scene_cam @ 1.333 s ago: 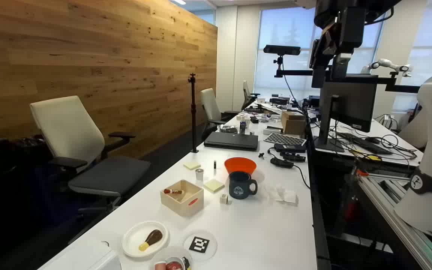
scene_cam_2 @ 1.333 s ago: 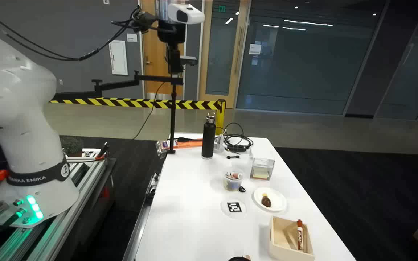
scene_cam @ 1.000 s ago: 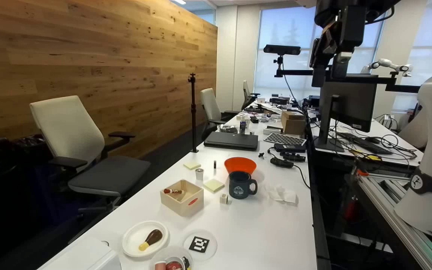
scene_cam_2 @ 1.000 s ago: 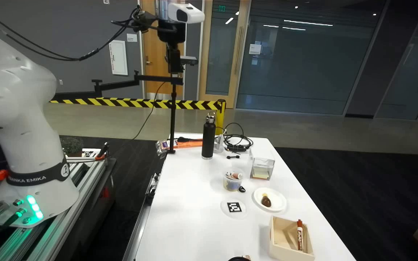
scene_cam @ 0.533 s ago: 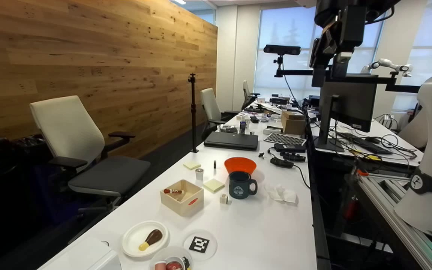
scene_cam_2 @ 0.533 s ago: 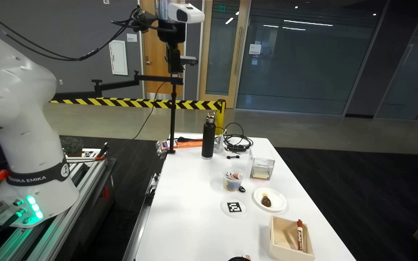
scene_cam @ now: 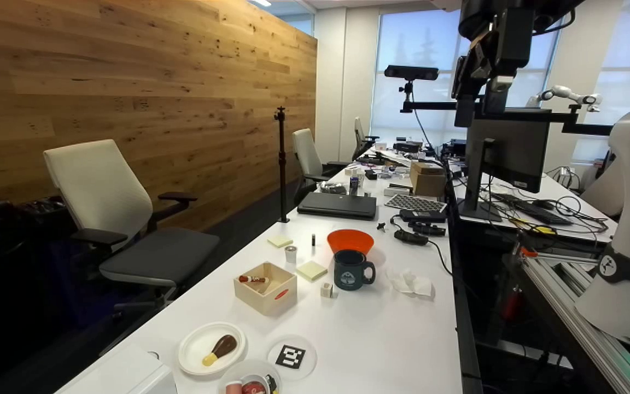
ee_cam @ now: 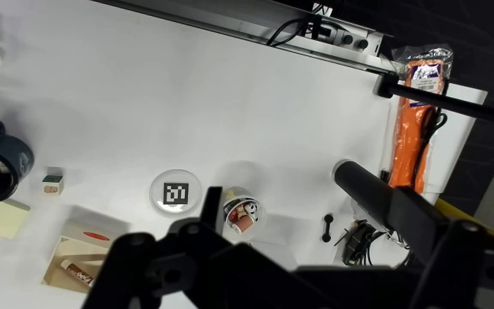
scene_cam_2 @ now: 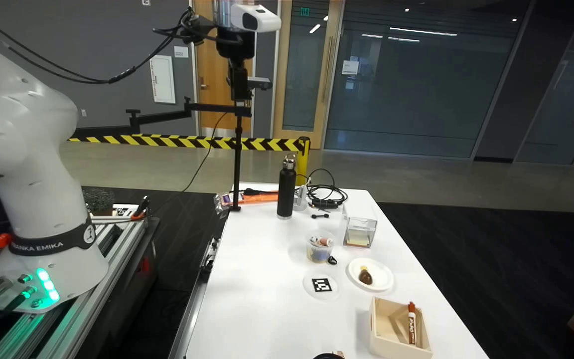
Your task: Put the white lid on top of the clear container on the left.
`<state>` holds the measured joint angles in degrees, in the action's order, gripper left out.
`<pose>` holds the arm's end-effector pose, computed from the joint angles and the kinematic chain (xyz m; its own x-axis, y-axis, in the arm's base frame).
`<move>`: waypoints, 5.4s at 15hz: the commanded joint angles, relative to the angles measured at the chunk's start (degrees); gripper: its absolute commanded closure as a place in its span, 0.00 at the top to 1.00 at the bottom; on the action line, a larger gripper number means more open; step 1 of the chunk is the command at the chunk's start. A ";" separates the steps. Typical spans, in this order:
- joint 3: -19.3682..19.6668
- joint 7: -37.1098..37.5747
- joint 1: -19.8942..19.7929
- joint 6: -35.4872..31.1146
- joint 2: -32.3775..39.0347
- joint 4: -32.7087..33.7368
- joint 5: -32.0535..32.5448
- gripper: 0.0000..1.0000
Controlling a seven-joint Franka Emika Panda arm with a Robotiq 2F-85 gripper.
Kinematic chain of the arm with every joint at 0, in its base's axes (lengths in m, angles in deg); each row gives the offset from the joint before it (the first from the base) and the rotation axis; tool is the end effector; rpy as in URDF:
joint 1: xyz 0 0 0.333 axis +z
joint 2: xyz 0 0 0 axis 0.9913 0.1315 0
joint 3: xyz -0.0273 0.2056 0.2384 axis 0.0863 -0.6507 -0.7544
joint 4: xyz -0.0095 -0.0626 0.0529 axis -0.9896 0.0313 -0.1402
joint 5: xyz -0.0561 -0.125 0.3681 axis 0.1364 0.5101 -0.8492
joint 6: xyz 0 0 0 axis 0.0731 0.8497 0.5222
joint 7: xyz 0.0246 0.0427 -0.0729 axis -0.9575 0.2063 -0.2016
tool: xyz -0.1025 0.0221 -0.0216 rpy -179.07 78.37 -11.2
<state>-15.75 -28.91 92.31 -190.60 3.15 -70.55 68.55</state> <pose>0.3473 0.1033 0.5226 0.9940 0.0861 0.0676 0.0987 -0.9720 -0.2131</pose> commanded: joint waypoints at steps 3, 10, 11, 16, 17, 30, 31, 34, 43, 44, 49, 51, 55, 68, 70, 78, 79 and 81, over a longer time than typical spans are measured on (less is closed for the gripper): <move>-0.70 -0.43 -0.92 0.30 0.01 0.17 -0.46 1.00; -0.70 -0.43 -0.92 0.30 0.01 0.17 -0.46 1.00; -0.70 -0.43 -0.92 0.30 0.01 0.17 -0.46 1.00; -3.75 1.50 -1.04 -2.49 3.24 2.12 0.70 1.00; -3.95 0.69 -0.87 -3.45 4.32 2.79 0.89 1.00; -3.34 -6.45 -3.25 -19.11 26.54 9.48 9.65 1.00; -3.23 -6.85 -3.27 -20.03 28.88 10.30 10.52 1.00; -3.32 -7.21 -3.26 -21.22 35.31 13.75 12.67 1.00; -3.09 -5.82 -2.85 -24.19 51.27 24.63 15.05 1.00; -3.06 -5.45 -2.74 -24.97 52.95 25.50 14.92 1.00; -2.49 -3.56 -2.74 -29.71 61.19 28.29 13.83 1.00; -2.05 -3.31 -3.36 -31.05 63.38 28.18 12.90 1.00; -1.19 -2.39 -3.98 -32.71 67.62 28.51 12.02 1.00; -1.24 -0.72 -4.39 -32.75 72.07 29.70 9.91 1.00; 0.39 0.53 -3.37 -32.84 74.26 31.57 11.82 1.00; 5.36 2.69 -2.91 -31.34 82.56 41.10 15.01 1.00; 5.71 2.95 -3.19 -31.17 83.46 42.42 14.68 1.00; 6.04 3.45 -3.84 -31.07 85.01 44.77 13.83 1.00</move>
<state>-10.11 -28.18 89.13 -223.50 84.86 -31.19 81.57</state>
